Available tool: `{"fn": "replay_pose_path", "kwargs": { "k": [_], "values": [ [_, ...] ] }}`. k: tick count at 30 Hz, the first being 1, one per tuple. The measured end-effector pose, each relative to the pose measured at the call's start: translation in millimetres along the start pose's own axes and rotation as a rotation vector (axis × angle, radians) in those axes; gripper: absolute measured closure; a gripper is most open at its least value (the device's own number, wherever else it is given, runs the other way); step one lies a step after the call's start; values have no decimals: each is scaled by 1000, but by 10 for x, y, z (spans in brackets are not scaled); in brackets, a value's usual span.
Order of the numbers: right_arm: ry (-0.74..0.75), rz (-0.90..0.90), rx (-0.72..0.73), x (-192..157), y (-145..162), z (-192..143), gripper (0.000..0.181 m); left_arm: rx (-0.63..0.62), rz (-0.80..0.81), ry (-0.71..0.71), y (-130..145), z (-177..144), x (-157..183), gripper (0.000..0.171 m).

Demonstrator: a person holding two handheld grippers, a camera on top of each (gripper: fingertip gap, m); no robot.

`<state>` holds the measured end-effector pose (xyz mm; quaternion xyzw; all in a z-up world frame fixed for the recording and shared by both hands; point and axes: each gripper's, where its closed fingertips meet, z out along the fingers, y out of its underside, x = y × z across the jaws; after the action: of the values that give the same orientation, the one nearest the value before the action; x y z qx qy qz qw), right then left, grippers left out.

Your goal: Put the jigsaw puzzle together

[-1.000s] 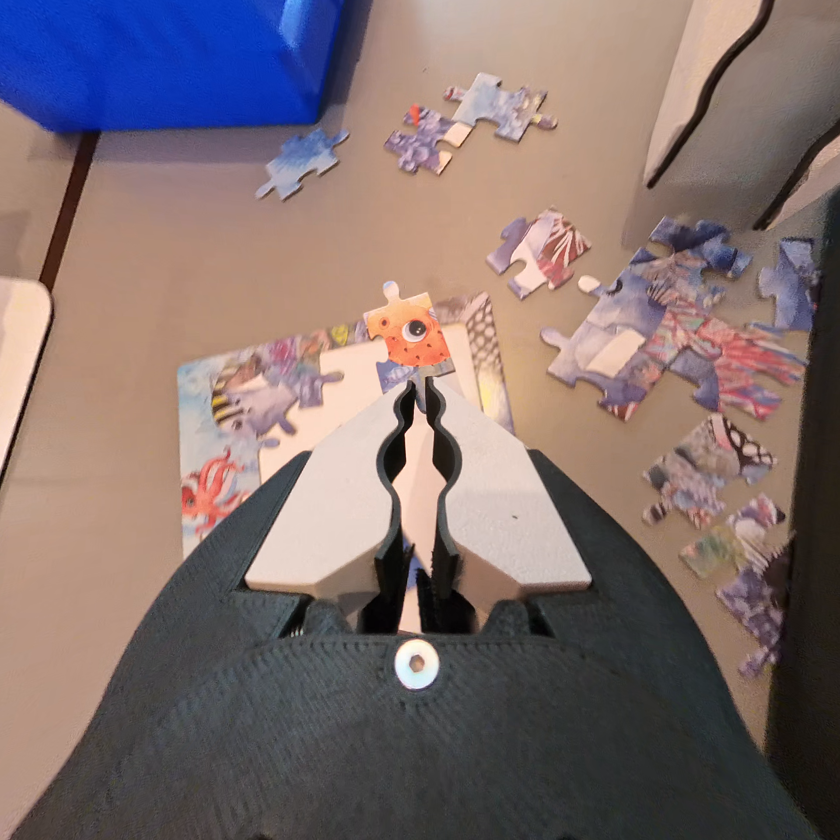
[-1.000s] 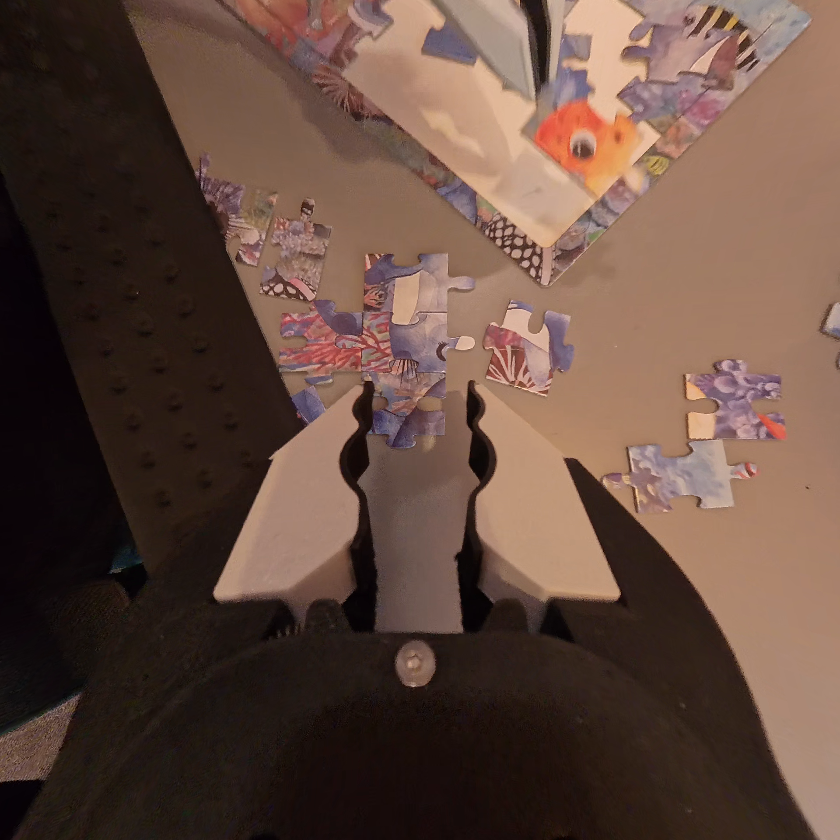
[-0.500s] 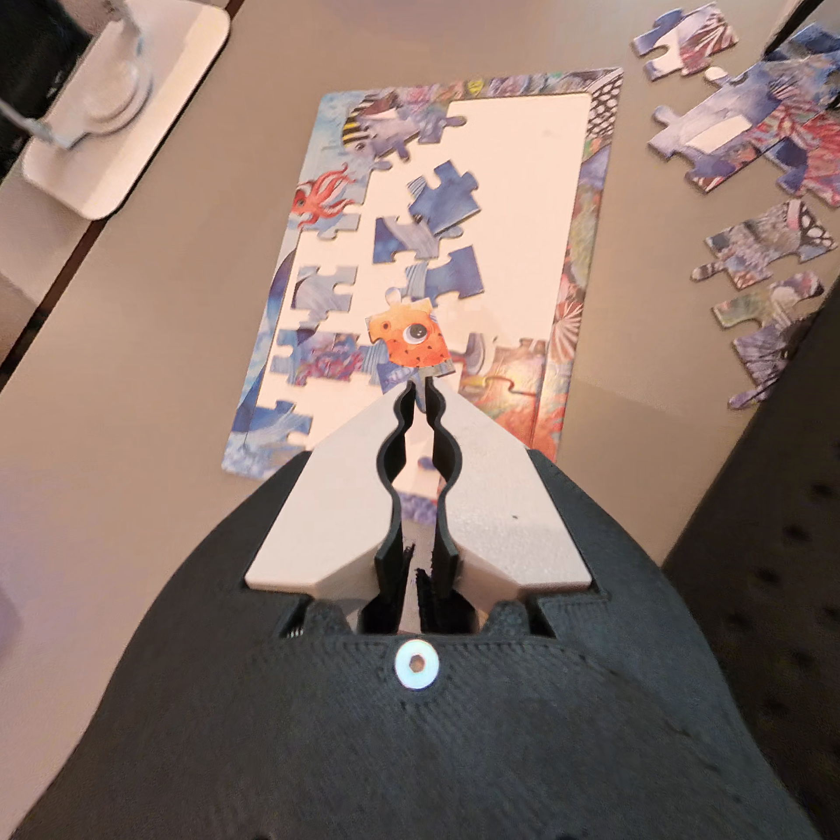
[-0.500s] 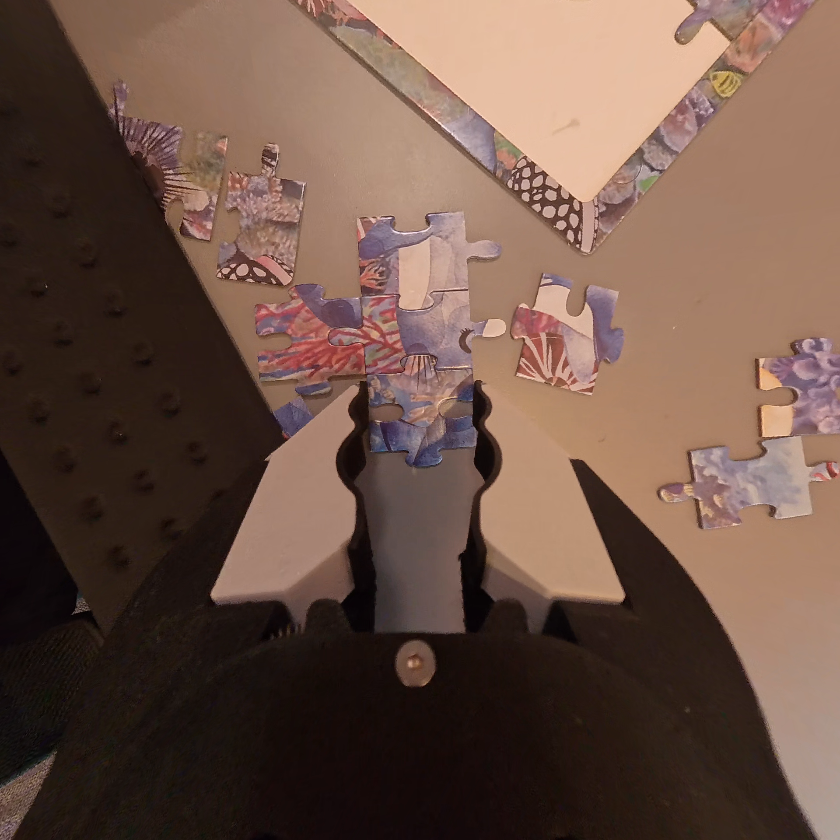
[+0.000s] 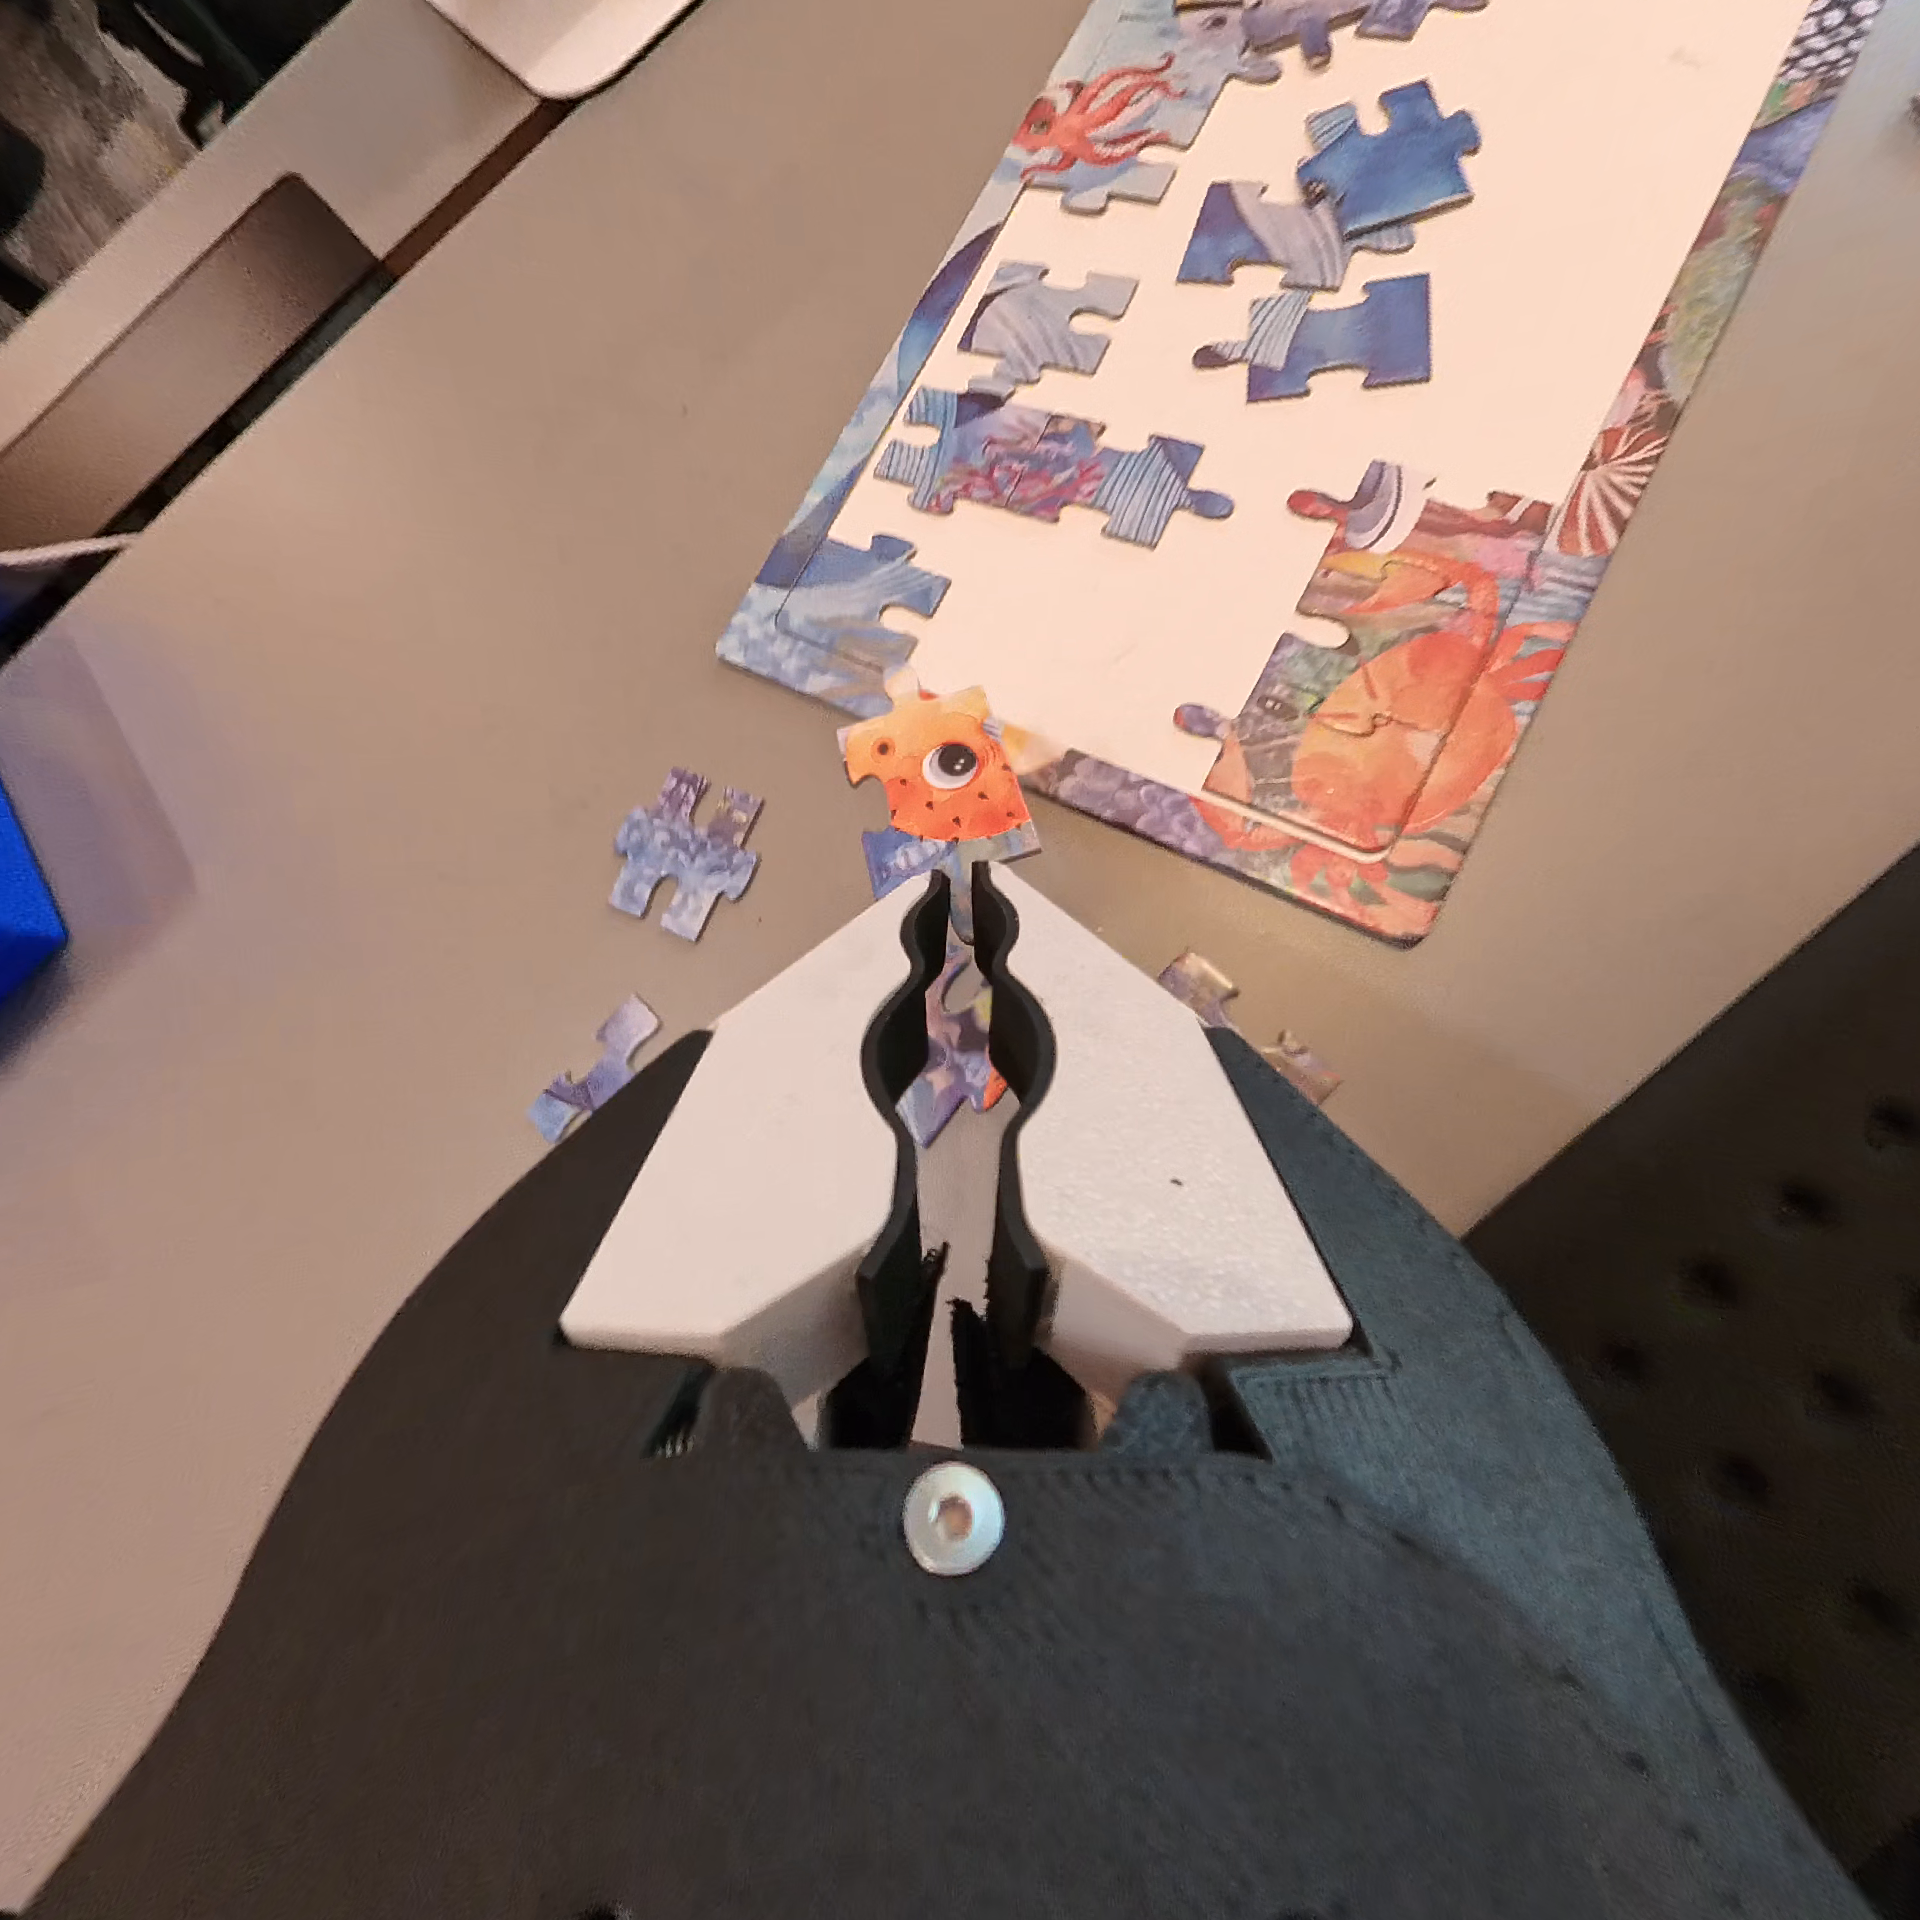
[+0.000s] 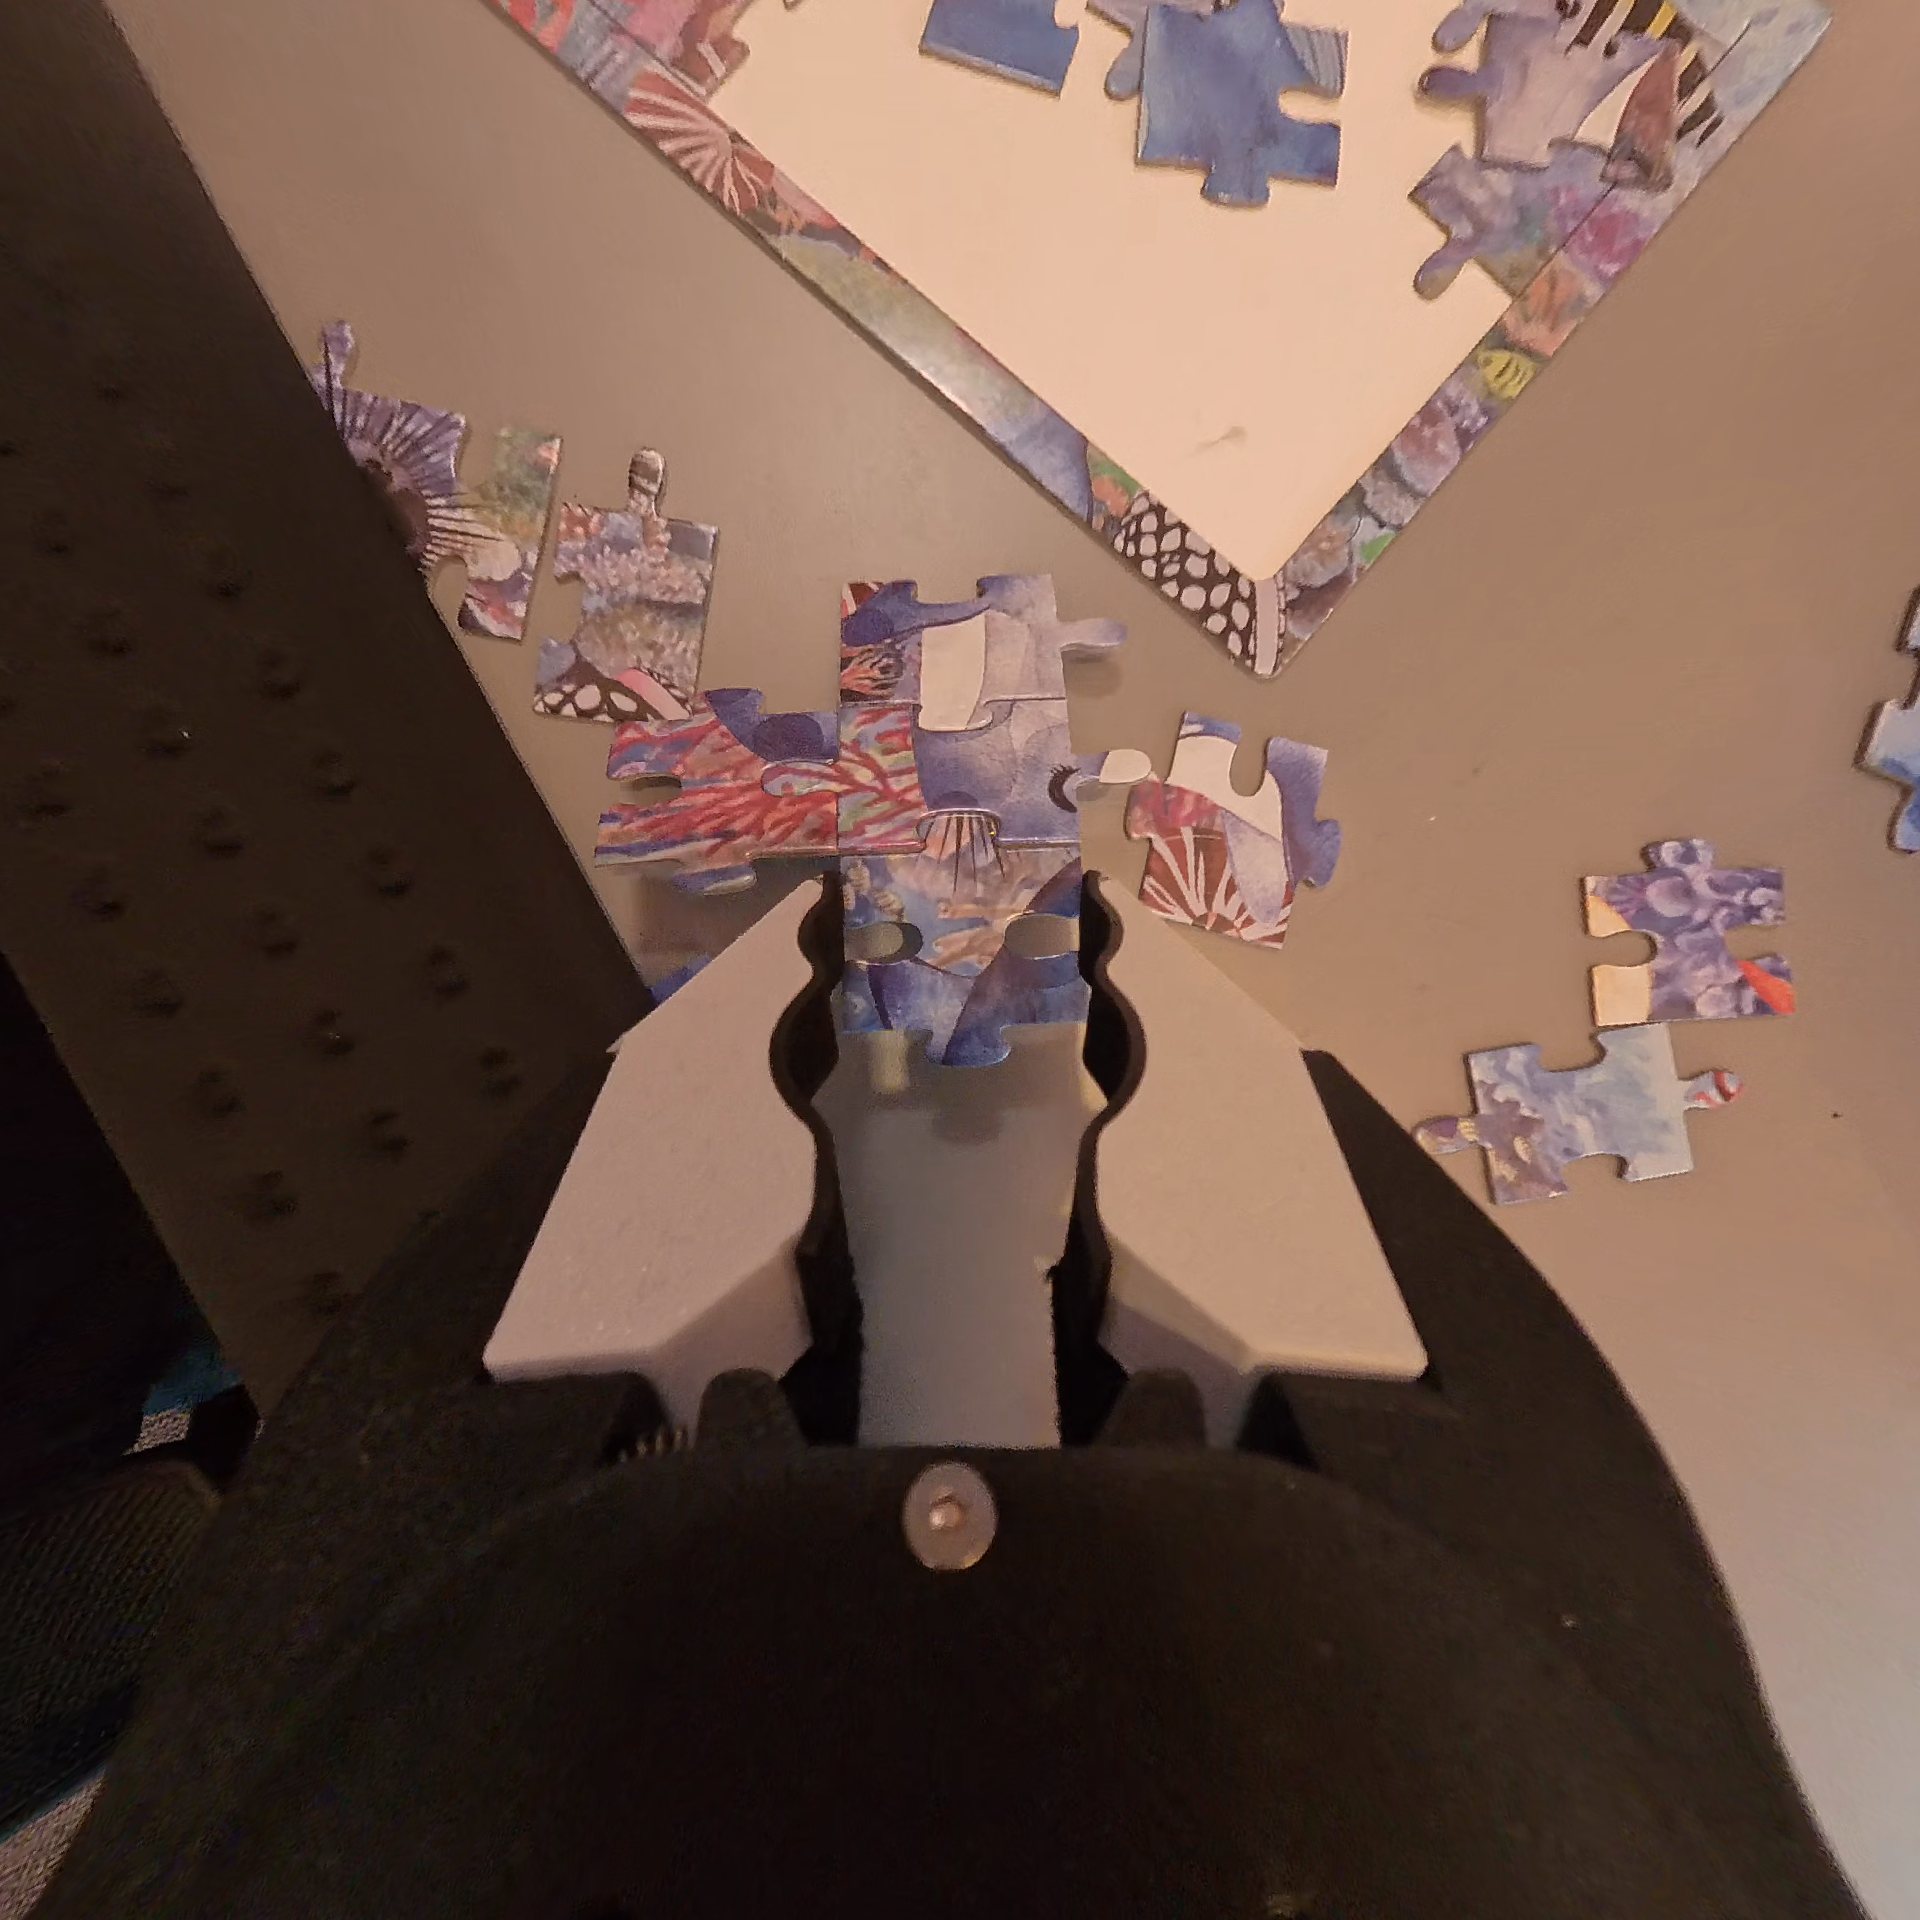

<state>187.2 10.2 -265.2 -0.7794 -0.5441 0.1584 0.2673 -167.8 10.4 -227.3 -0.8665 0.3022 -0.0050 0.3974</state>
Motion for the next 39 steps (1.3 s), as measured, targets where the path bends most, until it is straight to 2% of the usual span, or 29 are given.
{"fn": "replay_pose_path", "kwargs": {
  "k": [8, 11, 17, 23, 32, 35, 39],
  "values": [
    [18, -37, 53, 59, -305, -87, 137, -49, -58, -26, 344, 100, -97, 171],
    [13, -44, 78, 81, -419, -99, 137, -48, -70, -45, 378, 118, -134, 171],
    [14, -52, 127, 154, -670, -140, 138, 4, -45, -35, 167, 144, -69, 155],
    [-15, -57, 159, 193, -945, -88, 137, 60, 19, 35, -82, 251, 220, 154],
    [-9, -70, 302, 324, -1768, 116, 137, 74, 61, 96, -233, 384, 456, 155],
    [-20, -33, 260, 342, -1632, 305, 137, 66, 67, 118, -223, 415, 509, 154],
    [-96, 71, 48, 234, -1021, 662, 134, 36, 79, 152, -163, 492, 582, 151]
  ]
}}
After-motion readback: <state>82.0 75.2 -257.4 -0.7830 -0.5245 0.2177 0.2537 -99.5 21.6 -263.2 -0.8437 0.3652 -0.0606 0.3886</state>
